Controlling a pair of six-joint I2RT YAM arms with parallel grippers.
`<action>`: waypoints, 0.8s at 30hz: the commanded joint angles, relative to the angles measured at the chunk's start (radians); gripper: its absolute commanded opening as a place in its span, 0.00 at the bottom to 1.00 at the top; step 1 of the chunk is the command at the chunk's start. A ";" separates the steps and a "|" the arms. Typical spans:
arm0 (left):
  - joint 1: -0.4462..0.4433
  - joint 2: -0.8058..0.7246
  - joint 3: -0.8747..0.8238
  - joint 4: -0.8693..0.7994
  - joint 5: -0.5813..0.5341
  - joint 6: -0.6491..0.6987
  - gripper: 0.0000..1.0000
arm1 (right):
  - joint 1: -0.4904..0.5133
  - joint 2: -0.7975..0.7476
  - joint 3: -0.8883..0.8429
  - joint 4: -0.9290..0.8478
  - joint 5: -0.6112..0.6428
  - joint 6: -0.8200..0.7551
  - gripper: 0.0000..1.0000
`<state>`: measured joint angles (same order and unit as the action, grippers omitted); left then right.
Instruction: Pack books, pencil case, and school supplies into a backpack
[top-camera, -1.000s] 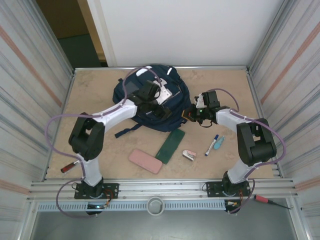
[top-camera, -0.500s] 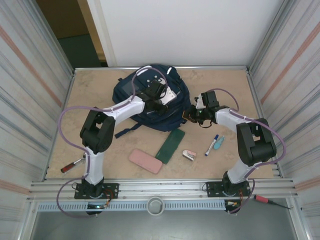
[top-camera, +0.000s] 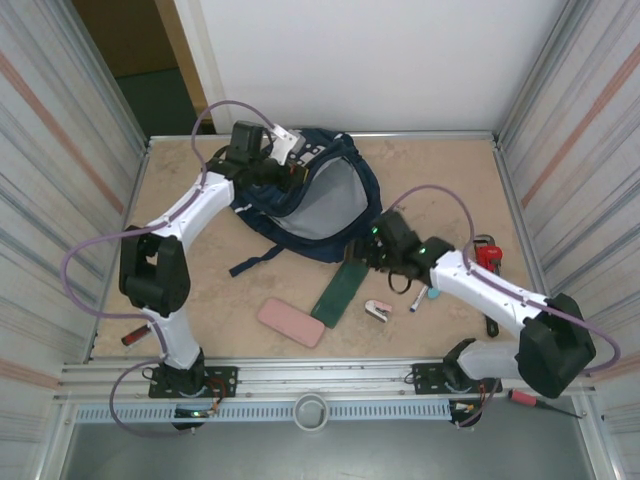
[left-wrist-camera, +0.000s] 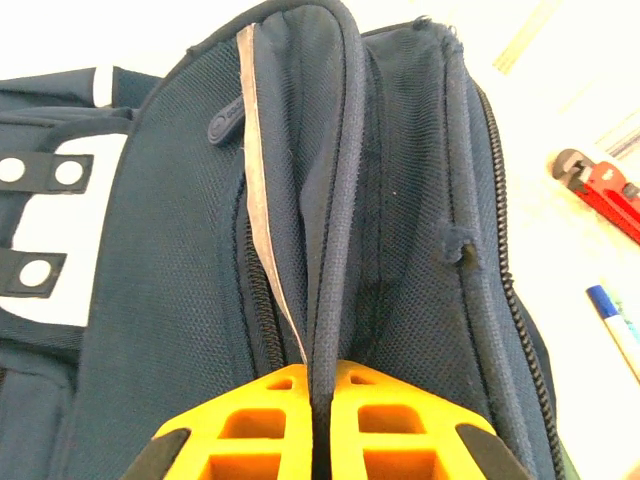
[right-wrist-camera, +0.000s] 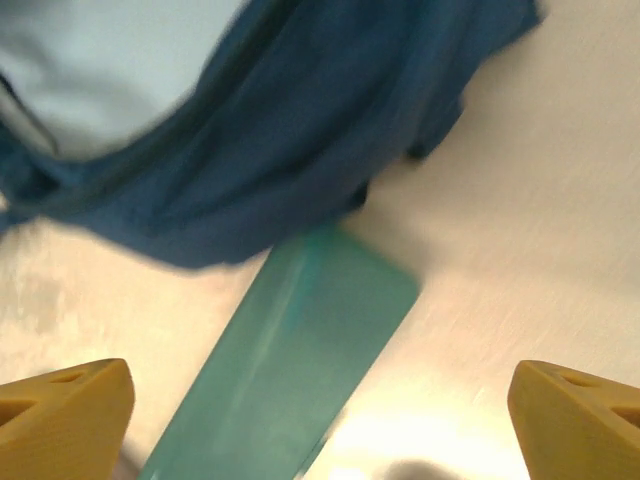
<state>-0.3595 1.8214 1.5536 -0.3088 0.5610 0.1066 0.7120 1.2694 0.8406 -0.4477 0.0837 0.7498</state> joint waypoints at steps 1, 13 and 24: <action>-0.006 -0.025 0.003 0.069 0.091 -0.039 0.01 | 0.143 0.033 -0.026 -0.051 0.195 0.215 0.98; -0.006 -0.037 -0.029 0.083 0.086 -0.030 0.01 | 0.347 0.373 0.134 -0.066 0.387 0.411 0.99; -0.008 -0.053 -0.051 0.075 0.053 0.005 0.01 | 0.348 0.443 0.136 -0.194 0.468 0.446 1.00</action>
<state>-0.3622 1.8229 1.5082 -0.2787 0.5983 0.0849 1.0565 1.7485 0.9977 -0.5587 0.4789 1.1706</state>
